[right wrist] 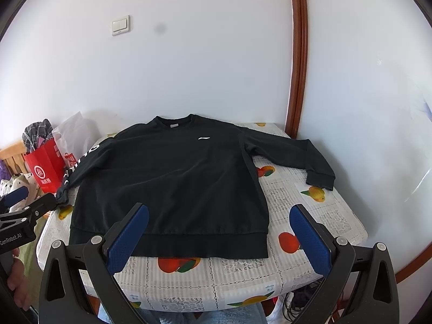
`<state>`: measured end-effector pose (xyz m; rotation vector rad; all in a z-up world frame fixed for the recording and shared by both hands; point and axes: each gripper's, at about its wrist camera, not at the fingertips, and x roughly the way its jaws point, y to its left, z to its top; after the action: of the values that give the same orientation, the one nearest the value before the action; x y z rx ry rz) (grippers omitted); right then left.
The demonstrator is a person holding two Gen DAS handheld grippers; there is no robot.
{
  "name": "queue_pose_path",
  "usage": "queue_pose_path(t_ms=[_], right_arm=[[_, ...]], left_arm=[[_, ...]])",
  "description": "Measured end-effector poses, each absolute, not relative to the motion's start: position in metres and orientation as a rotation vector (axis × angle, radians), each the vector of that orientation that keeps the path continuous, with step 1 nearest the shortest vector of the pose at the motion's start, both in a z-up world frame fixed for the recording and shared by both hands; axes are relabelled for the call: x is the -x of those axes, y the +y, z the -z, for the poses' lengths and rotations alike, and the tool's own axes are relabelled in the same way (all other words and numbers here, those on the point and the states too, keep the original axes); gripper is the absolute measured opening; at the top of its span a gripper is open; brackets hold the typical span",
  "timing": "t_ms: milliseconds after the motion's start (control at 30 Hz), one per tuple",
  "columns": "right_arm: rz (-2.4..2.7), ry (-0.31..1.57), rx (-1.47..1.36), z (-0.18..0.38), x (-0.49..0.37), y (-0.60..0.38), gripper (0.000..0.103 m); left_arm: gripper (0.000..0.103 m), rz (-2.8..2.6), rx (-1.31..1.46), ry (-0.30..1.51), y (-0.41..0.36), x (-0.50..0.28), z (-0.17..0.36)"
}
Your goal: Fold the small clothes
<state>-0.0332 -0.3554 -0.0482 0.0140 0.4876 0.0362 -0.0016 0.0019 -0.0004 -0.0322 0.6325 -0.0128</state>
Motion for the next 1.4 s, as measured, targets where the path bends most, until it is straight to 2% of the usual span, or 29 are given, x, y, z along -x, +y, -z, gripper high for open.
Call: queue_pose_path(t_ms=[1400], right_arm=[[-0.054,0.49,-0.022,0.0534,0.0356,-0.3525,0.102]], left_arm=[[0.103,0.021,0.035,0.645,0.0014,0.0036,0.0089]])
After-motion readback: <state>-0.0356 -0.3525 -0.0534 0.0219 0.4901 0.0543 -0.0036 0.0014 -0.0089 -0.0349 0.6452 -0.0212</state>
